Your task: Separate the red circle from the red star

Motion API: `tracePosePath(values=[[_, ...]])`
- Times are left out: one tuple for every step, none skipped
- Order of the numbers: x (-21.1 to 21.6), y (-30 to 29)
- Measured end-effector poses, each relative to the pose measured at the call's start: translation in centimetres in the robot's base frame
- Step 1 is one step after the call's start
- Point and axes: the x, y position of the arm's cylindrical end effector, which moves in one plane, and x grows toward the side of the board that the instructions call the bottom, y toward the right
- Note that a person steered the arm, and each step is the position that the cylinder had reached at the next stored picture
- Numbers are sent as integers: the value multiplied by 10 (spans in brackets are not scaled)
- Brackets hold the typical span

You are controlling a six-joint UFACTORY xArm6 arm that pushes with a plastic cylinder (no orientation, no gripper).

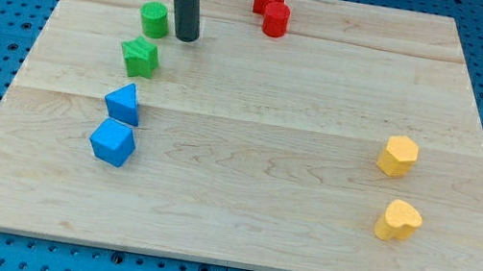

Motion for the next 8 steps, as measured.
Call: tracePosePath(values=[[-43,-17],[-87,-19],[-105,28],[-105,66],[-107,78],[-106,101],[-71,131],[-39,142]])
